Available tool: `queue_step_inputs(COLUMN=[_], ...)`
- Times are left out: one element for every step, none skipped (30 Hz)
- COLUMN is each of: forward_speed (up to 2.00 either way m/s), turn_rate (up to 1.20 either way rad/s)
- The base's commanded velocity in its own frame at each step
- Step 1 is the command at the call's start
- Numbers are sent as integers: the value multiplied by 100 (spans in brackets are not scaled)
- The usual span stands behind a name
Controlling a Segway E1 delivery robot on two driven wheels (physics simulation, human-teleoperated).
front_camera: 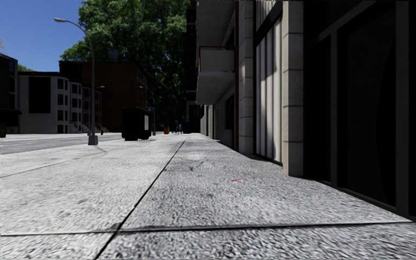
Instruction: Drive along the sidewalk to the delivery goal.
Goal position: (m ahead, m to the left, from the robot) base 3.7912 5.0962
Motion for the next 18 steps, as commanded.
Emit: queue_step_inputs(forward_speed=[110,97,86,78,75,75,75,75,75,75,74,74,74,74,74,74,74,74], turn_rate=[6,23,37,40,41,41,40,30,30,24,22,36,62,62,89,105,112,114])
